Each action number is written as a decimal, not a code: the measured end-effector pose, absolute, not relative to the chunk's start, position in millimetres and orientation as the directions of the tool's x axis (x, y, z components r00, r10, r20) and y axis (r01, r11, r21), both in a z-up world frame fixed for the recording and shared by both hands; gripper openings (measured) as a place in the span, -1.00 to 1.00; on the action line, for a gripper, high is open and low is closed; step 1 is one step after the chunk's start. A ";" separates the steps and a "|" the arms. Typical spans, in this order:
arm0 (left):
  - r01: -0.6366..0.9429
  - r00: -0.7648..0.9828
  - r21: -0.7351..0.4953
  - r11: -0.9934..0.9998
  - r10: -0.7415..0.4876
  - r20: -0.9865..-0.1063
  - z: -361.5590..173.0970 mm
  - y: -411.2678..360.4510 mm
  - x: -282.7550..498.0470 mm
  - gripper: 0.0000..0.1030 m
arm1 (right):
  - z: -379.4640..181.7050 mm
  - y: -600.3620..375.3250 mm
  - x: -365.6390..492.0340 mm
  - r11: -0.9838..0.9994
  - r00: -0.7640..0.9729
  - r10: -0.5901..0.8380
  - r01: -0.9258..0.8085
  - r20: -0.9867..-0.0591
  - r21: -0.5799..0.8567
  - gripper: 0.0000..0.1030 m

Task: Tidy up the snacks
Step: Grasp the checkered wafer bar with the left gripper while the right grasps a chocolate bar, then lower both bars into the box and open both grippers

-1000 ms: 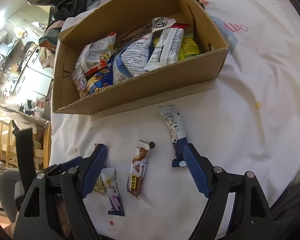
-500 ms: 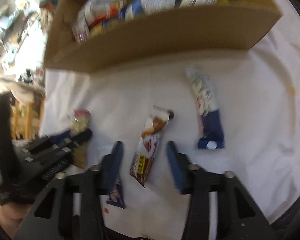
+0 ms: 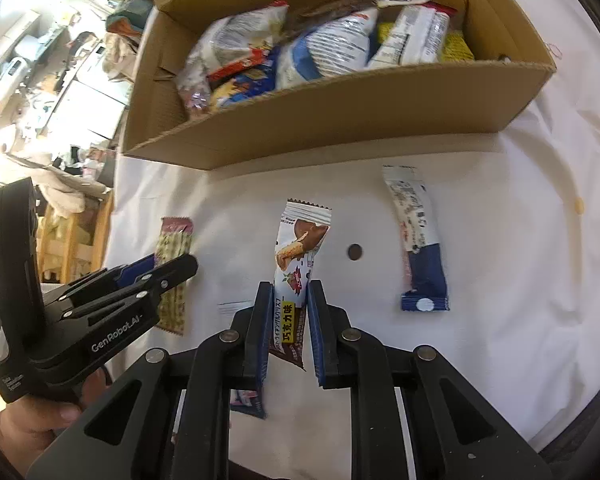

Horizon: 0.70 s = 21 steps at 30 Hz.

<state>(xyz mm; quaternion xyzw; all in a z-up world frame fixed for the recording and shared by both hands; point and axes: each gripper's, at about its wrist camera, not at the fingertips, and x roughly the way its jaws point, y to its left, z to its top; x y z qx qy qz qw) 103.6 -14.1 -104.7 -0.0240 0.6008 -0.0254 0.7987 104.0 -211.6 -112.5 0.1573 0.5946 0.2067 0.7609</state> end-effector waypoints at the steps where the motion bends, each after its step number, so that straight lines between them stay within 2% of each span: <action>1: 0.013 0.290 -0.082 0.997 -0.082 -0.954 -95.6 -12.9 103.2 -0.58 | -106.0 -214.0 102.9 0.857 0.215 0.515 -0.132 -0.830 0.497 -0.65; 4: 0.046 0.356 -0.160 0.986 -0.165 -0.920 -47.7 -7.5 100.7 -0.58 | -84.6 -223.0 102.5 0.842 0.242 0.539 -0.159 -0.807 0.515 -0.65; 9: 0.086 0.460 -0.121 0.989 -0.147 -0.875 5.9 -4.7 115.7 -0.58 | -37.7 -237.6 119.3 0.827 0.326 0.562 -0.210 -0.760 0.521 -0.65; 13: 0.087 0.508 -0.068 0.994 -0.103 -0.855 22.8 -7.9 149.2 -0.58 | -7.0 -248.3 141.4 0.821 0.399 0.569 -0.229 -0.720 0.522 -0.65; 16: 0.083 0.513 -0.085 0.993 -0.115 -0.850 22.8 -8.9 167.5 -0.57 | 8.0 -255.4 157.8 0.820 0.450 0.568 -0.238 -0.689 0.521 -0.65; 21: 0.094 0.517 -0.098 0.991 -0.133 -0.845 18.1 -17.8 191.4 -0.57 | 4.3 -275.0 185.8 0.788 0.482 0.594 -0.187 -0.644 0.587 -0.65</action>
